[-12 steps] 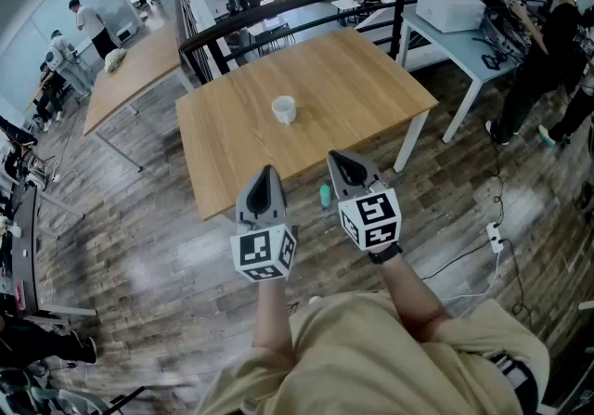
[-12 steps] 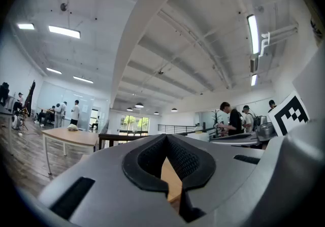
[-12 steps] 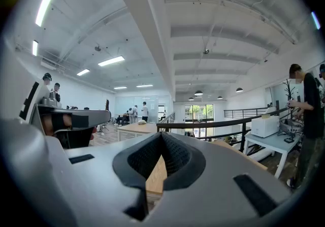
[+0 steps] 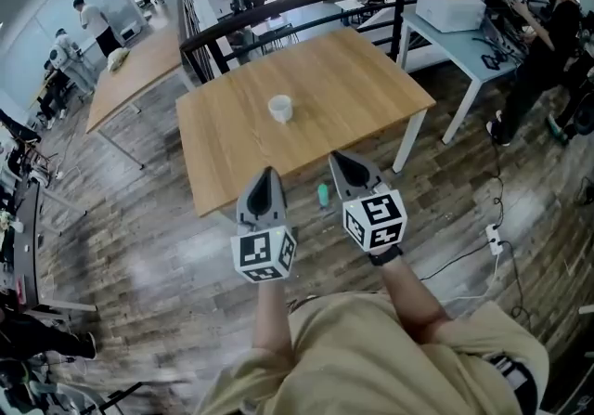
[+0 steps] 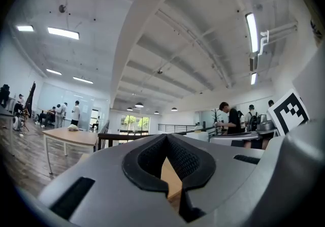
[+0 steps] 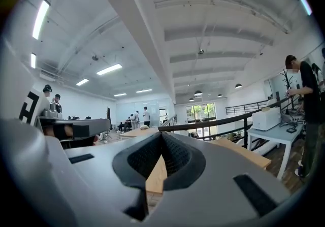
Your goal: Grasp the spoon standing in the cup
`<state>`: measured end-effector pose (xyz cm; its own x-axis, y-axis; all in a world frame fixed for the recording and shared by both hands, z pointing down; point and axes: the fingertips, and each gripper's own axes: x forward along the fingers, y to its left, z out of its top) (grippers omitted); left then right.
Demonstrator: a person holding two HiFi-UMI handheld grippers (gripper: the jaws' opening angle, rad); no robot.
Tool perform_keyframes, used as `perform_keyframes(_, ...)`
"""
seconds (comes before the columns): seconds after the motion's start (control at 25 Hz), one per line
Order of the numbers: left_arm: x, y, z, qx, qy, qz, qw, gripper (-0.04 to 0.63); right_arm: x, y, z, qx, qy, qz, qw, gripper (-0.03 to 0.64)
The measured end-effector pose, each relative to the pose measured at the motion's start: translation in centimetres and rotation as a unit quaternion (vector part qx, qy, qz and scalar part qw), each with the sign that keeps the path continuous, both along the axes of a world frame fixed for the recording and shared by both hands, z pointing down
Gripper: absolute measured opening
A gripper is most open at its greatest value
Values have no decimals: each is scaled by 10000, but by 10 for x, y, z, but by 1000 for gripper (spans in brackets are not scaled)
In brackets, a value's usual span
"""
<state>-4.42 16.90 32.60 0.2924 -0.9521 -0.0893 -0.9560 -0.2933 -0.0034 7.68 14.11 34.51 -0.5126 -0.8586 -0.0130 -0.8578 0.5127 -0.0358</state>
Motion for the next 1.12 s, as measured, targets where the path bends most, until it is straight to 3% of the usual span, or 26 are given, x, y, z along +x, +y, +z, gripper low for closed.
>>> perform_keyframes(0.6, 16, -10, 19, -59, -11, 4, 10000, 5, 11, -11, 18, -77, -119, -124, 9998, 14)
perform_keyframes(1.12, 4, -144, 29, -38, 16, 243, 9997, 5, -13, -137, 26, 29, 145, -36, 9999, 14)
